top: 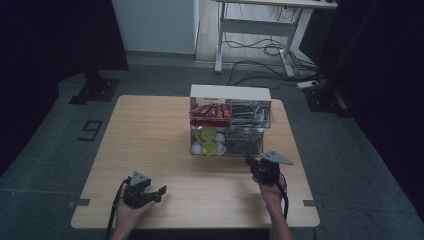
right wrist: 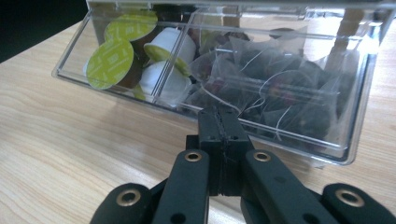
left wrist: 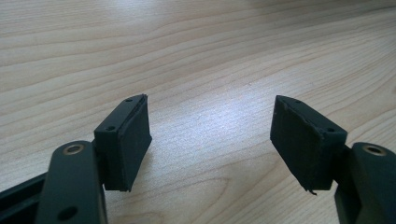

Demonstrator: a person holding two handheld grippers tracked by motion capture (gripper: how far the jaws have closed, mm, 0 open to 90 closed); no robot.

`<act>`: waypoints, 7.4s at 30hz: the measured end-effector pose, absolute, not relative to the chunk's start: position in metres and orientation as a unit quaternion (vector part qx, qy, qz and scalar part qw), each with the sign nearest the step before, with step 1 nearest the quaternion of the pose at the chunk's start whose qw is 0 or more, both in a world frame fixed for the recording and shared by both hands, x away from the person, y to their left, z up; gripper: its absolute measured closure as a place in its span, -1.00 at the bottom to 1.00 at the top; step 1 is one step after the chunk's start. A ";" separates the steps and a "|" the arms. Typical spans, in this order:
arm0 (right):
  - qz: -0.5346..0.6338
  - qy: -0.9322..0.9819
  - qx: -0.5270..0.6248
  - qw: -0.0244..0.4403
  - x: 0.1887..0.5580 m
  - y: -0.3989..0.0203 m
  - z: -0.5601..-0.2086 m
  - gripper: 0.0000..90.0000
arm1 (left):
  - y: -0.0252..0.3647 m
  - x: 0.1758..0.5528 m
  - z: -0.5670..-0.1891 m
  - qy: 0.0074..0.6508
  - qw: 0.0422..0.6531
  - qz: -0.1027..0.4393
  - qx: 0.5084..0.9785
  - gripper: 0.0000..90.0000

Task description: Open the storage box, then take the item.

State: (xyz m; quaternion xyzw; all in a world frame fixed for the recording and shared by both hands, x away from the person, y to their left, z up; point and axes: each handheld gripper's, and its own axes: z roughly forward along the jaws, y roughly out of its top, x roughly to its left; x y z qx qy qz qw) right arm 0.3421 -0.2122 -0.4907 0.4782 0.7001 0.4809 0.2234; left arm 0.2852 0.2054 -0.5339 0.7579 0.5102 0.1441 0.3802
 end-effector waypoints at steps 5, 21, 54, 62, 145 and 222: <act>0.473 0.703 0.483 0.220 0.345 -0.212 -0.497 0.99 | 0.204 0.285 -0.535 0.509 0.378 0.144 0.760 -0.36; 0.455 0.712 0.491 0.214 0.352 -0.210 -0.511 0.99 | 0.207 0.285 -0.535 0.513 0.378 0.146 0.757 -0.36; 0.469 0.689 0.500 0.235 0.349 -0.225 -0.504 0.99 | 0.207 0.285 -0.535 0.513 0.376 0.148 0.758 -0.36; 0.474 0.687 0.500 0.232 0.350 -0.223 -0.501 0.99 | 0.205 0.286 -0.537 0.512 0.373 0.147 0.760 -0.36; 0.546 0.618 0.500 0.263 0.380 -0.231 -0.464 0.96 | 0.148 0.295 -0.503 0.473 0.416 0.176 0.756 -0.31; 0.557 0.609 0.502 0.258 0.377 -0.238 -0.462 0.96 | 0.032 0.383 -0.484 0.456 0.386 0.247 0.763 -0.31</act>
